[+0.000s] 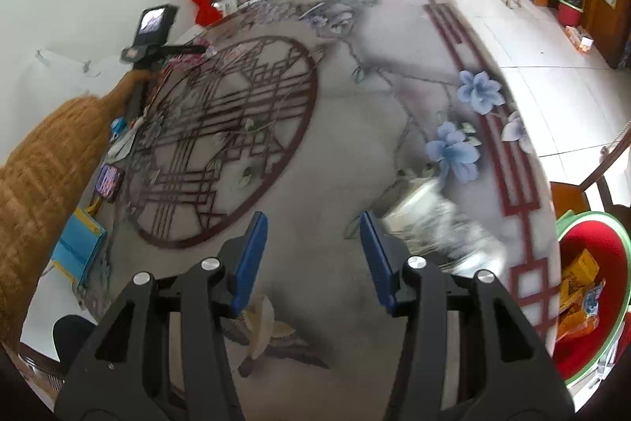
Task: Collect trash
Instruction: 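Grasp the pink wrapper with the left tool while the right tool holds the cup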
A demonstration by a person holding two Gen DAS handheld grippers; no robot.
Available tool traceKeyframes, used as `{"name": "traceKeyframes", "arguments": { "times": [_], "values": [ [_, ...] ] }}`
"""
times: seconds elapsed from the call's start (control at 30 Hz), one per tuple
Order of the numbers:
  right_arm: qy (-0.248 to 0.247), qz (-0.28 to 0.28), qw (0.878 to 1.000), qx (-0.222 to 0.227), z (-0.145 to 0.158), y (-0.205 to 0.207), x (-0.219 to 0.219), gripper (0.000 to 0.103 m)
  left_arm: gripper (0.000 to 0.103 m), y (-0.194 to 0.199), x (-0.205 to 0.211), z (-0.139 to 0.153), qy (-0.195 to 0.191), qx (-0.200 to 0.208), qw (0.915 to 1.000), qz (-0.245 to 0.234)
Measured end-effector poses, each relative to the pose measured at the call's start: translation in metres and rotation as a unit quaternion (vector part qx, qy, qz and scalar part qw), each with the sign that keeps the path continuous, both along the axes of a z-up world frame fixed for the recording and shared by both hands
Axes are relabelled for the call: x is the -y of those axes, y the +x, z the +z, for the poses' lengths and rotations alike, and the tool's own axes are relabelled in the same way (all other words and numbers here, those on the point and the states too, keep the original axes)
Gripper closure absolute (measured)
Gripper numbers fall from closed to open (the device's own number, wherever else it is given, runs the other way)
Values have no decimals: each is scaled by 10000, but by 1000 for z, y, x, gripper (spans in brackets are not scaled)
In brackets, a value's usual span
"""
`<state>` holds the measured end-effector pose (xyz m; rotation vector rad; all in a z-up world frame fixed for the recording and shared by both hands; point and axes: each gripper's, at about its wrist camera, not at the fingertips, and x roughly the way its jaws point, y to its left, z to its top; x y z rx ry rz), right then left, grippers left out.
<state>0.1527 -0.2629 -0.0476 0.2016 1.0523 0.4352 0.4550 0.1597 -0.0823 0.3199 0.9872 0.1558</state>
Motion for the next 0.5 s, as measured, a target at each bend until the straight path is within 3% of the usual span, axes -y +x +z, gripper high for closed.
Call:
{"name": "traceKeyframes", "arguments": {
  "times": [0.13, 0.2, 0.23, 0.27, 0.3, 0.33, 0.4, 0.47, 0.5],
  "values": [
    [56, 10, 10000, -35, 0, 1, 0, 48, 12, 19, 5, -17, 101, -369, 9993, -5],
    [112, -52, 9999, -40, 0, 1, 3, 48, 29, 20, 3, -20, -162, -430, 9989, 54],
    [144, -79, 9998, -56, 0, 2, 5, 48, 48, 20, 1, -19, -264, -378, 9988, 140],
    [171, -93, 9998, -74, 0, 2, 6, 48, 59, 19, -2, -19, -318, -385, 9984, 269],
    [185, -98, 9997, -84, -1, 2, 6, 48, 63, 17, -7, -18, -497, -380, 9971, 426],
    [188, -102, 9997, -76, 0, 2, 6, 48, 93, 15, -8, -17, -611, -354, 9963, 496],
    [171, -131, 9998, 7, 3, 2, 8, 48, 94, 4, -12, -12, -814, -305, 9942, 635],
    [26, -275, 9995, 156, 9, 3, 15, 41, 94, -12, -9, -5, -1089, -266, 9916, 640],
    [-207, -515, 9979, 319, 14, 4, 24, 31, 94, -24, -4, 0, -1194, -227, 9910, 568]
  ]
}}
